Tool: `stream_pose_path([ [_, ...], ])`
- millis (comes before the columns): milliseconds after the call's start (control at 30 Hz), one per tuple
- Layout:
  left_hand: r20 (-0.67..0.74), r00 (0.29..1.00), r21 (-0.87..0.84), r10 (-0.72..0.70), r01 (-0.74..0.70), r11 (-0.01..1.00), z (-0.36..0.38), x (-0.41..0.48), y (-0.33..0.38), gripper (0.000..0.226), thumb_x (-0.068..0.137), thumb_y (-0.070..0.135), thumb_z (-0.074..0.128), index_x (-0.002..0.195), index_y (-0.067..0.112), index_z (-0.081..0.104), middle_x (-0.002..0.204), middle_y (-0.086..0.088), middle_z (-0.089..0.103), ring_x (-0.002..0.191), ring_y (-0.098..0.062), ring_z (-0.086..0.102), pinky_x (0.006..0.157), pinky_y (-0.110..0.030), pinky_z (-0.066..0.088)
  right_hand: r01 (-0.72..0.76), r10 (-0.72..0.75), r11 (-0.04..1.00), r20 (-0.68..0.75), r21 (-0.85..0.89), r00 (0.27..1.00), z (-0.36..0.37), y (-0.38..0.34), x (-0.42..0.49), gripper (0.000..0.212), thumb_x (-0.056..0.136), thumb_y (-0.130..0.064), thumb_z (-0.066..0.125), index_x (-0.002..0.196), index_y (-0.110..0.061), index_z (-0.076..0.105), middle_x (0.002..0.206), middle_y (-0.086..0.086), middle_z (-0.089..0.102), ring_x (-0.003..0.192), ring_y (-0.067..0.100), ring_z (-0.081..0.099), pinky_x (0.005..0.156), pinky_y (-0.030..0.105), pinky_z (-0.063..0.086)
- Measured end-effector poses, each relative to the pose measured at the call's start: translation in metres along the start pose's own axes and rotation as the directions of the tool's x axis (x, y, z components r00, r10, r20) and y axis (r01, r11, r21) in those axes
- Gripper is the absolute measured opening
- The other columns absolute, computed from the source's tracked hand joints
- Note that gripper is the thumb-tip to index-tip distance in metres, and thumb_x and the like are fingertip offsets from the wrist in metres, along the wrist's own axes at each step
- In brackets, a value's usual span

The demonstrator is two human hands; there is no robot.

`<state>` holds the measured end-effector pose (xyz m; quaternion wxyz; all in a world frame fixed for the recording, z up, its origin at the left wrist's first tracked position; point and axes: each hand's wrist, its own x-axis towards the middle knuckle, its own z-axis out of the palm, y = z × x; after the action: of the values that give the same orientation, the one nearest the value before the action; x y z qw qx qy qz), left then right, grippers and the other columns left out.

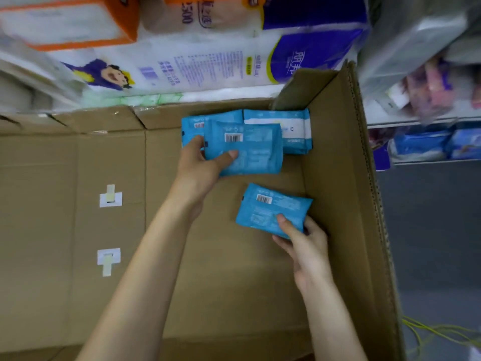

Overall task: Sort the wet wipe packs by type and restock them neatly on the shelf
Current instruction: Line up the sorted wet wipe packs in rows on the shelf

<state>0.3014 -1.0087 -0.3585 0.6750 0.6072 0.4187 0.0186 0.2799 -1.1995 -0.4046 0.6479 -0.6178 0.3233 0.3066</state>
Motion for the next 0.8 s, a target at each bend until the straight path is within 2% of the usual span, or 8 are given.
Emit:
stream_pose_path([
  [100,-0.030,0.999,-0.117,-0.040,0.036,0.992,-0.059,-0.055,-0.010,0.033,0.083,0.000,0.066,0.112,0.014,0.058,0.106,-0.002,0.071,0.093,-0.016,0.069,0.075,-0.031,0.059,0.057,-0.051,0.998,0.165,-0.028,0.985,0.003,0.004,-0.036,0.023,0.085,-0.005,0.067,0.106,-0.012,0.067,0.101,0.003,0.073,0.092,0.015,0.070,0.065,0.024,0.056],
  [200,-0.091,0.995,-0.178,-0.042,0.025,0.984,-0.127,-0.117,-0.026,0.034,0.081,0.000,0.068,0.110,0.016,0.061,0.100,0.001,0.073,0.086,-0.013,0.070,0.067,-0.027,0.058,0.236,-0.156,0.944,0.318,-0.230,0.935,0.011,0.017,-0.082,0.029,0.080,0.009,0.066,0.101,-0.010,0.067,0.094,0.004,0.074,0.085,0.014,0.068,0.060,0.019,0.053],
  [267,-0.135,0.988,-0.238,-0.074,0.041,0.970,-0.176,-0.160,-0.039,0.032,0.081,0.000,0.066,0.108,0.016,0.064,0.097,0.000,0.073,0.078,-0.010,0.069,0.059,-0.021,0.054,0.360,-0.230,0.876,0.378,-0.320,0.897,0.021,0.025,-0.121,0.031,0.074,0.013,0.069,0.095,-0.010,0.067,0.083,-0.001,0.073,0.079,0.011,0.065,0.061,0.016,0.051],
  [333,-0.163,0.980,-0.332,-0.119,0.059,0.941,-0.223,-0.207,-0.051,0.031,0.079,-0.003,0.065,0.104,0.016,0.065,0.094,-0.001,0.073,0.075,-0.011,0.070,0.058,-0.021,0.055,0.409,-0.279,0.864,0.398,-0.292,0.874,0.036,0.037,-0.162,0.033,0.071,0.013,0.072,0.095,-0.010,0.066,0.082,-0.002,0.074,0.080,0.010,0.066,0.065,0.015,0.051],
  [533,-0.289,0.954,-0.500,-0.078,-0.080,0.862,-0.346,-0.344,-0.069,0.049,0.067,-0.010,0.073,0.100,0.019,0.052,0.094,-0.002,0.069,0.071,-0.014,0.068,0.052,-0.024,0.054,0.229,-0.175,0.973,0.546,-0.031,0.819,0.108,0.100,-0.306,0.031,0.074,-0.016,0.068,0.104,-0.006,0.066,0.102,0.009,0.073,0.092,0.022,0.070,0.076,0.038,0.059],
  [633,-0.365,0.931,-0.496,-0.010,-0.185,0.849,-0.382,-0.380,-0.066,0.056,0.062,-0.014,0.073,0.101,0.020,0.053,0.085,0.004,0.071,0.071,-0.011,0.068,0.052,-0.026,0.055,0.173,-0.136,0.985,0.590,-0.006,0.796,0.139,0.120,-0.360,0.013,0.093,-0.011,0.054,0.102,-0.007,0.062,0.095,0.008,0.074,0.081,0.019,0.072,0.063,0.034,0.059],
  [700,-0.443,0.896,-0.511,0.010,-0.262,0.818,-0.408,-0.406,-0.062,0.046,0.071,-0.016,0.067,0.099,0.018,0.056,0.084,0.002,0.071,0.071,-0.011,0.068,0.053,-0.025,0.055,0.158,-0.118,0.987,0.609,-0.013,0.785,0.160,0.131,-0.394,0.012,0.097,-0.010,0.049,0.101,-0.008,0.060,0.094,0.008,0.073,0.077,0.018,0.072,0.060,0.034,0.059],
  [800,-0.556,0.831,-0.489,0.019,-0.346,0.800,-0.435,-0.433,-0.058,0.024,0.081,-0.005,0.065,0.095,0.014,0.060,0.088,-0.004,0.069,0.073,-0.015,0.066,0.056,-0.023,0.055,0.156,-0.076,0.987,0.704,-0.050,0.706,0.185,0.138,-0.439,0.020,0.097,-0.002,0.043,0.106,-0.007,0.061,0.104,0.011,0.072,0.085,0.022,0.072,0.065,0.037,0.060],
])
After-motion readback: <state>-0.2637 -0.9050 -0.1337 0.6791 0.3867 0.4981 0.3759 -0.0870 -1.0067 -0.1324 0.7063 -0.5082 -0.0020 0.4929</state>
